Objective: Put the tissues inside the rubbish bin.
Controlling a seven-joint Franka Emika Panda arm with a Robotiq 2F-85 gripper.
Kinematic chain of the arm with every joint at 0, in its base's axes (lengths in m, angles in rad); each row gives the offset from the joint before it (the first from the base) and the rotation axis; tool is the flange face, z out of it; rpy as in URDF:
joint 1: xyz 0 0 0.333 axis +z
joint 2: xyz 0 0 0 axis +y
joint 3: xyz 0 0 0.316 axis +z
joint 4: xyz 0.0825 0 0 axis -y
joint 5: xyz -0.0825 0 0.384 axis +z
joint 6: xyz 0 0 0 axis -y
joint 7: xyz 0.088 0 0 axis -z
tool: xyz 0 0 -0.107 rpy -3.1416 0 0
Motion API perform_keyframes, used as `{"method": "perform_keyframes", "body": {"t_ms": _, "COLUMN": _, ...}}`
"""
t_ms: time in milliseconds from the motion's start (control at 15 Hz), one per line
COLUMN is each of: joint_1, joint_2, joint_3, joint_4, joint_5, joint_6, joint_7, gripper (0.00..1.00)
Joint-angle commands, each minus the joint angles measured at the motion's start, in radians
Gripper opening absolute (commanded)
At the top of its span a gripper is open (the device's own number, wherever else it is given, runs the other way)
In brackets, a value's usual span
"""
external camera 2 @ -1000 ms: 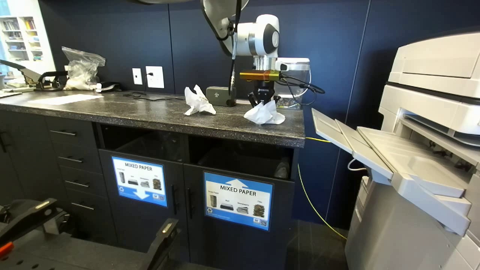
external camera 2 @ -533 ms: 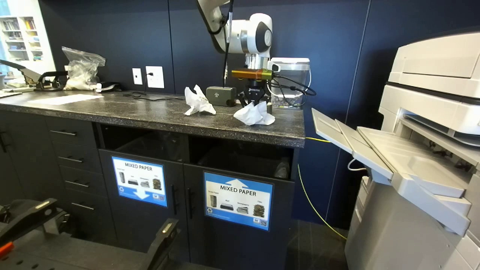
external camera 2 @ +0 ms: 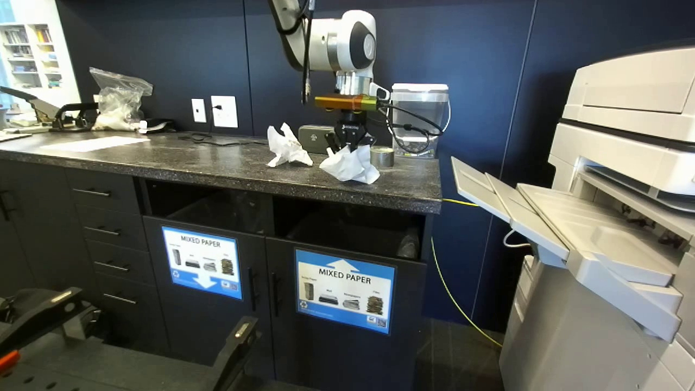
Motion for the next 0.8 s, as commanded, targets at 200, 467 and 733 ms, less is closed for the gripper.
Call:
{"method": "perform_keyframes", "body": {"t_ms": 200, "joint_1": 0.028, "joint_2": -0.242, "joint_3": 0.007, "joint_4": -0.387, "joint_5": 0.026, "joint_6": 0.181, "joint_7": -0.062, "gripper": 0.16}}
{"method": "perform_keyframes", "body": {"t_ms": 467, "joint_1": 0.014, "joint_2": -0.364, "joint_3": 0.046, "joint_4": -0.590, "joint_5": 0.070, "joint_6": 0.282, "joint_7": -0.136, "gripper": 0.17}}
{"method": "perform_keyframes", "body": {"t_ms": 733, "joint_1": -0.006, "joint_2": -0.503, "joint_3": 0.087, "joint_4": -0.802, "joint_5": 0.163, "joint_6": 0.329, "joint_7": -0.267, "gripper": 0.16}}
